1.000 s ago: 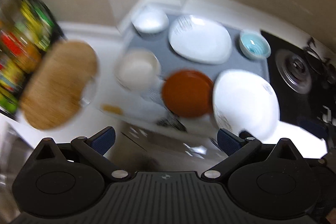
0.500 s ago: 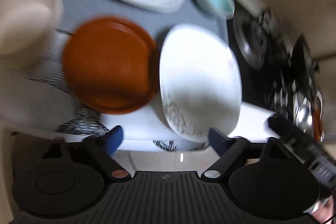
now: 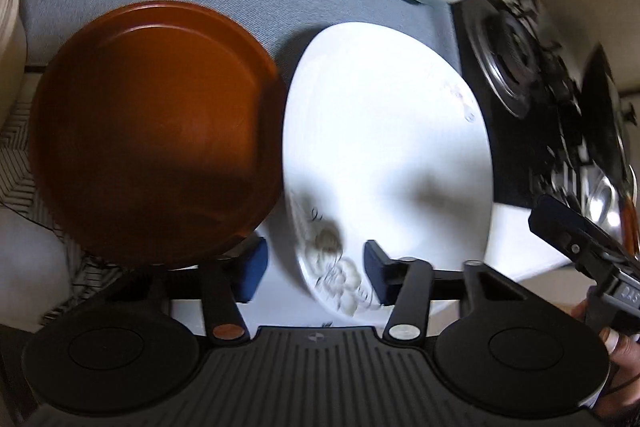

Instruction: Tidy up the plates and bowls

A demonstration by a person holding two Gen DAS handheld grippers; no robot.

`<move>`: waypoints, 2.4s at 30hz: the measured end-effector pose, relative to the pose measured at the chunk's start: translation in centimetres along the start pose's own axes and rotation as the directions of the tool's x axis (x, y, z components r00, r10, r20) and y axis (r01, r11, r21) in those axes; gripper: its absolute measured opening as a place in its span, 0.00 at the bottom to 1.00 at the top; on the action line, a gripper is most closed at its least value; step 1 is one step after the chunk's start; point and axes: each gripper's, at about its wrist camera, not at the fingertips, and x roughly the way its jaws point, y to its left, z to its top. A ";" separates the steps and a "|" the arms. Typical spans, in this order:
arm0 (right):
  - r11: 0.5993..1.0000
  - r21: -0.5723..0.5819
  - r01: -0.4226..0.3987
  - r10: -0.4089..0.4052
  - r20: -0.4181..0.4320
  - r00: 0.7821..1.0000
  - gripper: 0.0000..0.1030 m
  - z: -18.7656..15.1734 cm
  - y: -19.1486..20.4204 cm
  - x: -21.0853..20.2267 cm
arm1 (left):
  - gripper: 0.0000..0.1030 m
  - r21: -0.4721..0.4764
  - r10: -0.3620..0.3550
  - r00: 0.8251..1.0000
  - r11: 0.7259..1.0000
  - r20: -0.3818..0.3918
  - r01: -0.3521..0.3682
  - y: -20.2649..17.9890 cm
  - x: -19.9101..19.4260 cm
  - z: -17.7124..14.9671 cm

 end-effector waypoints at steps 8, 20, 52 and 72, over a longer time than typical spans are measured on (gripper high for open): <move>0.987 -0.068 -0.147 0.138 -0.124 0.983 0.69 1.2 -3.1 4.0 | 0.40 -0.216 0.018 0.995 0.976 0.101 0.004 0.2 0.2 1.3; 0.977 0.070 -0.203 0.211 -0.123 0.970 0.12 0.7 -5.9 4.9 | 0.27 -0.122 0.055 0.993 0.992 0.108 -0.042 -1.3 -1.1 0.7; 0.924 0.289 -0.250 0.293 -0.119 0.949 0.10 -1.6 -7.5 3.6 | 0.17 -0.024 0.021 1.000 0.999 -0.001 -0.021 -1.0 -1.5 2.3; 0.929 0.225 -0.292 0.314 -0.068 0.947 0.12 1.6 -4.0 2.5 | 0.17 -0.021 0.039 0.996 0.999 0.082 -0.038 -0.2 -7.2 2.9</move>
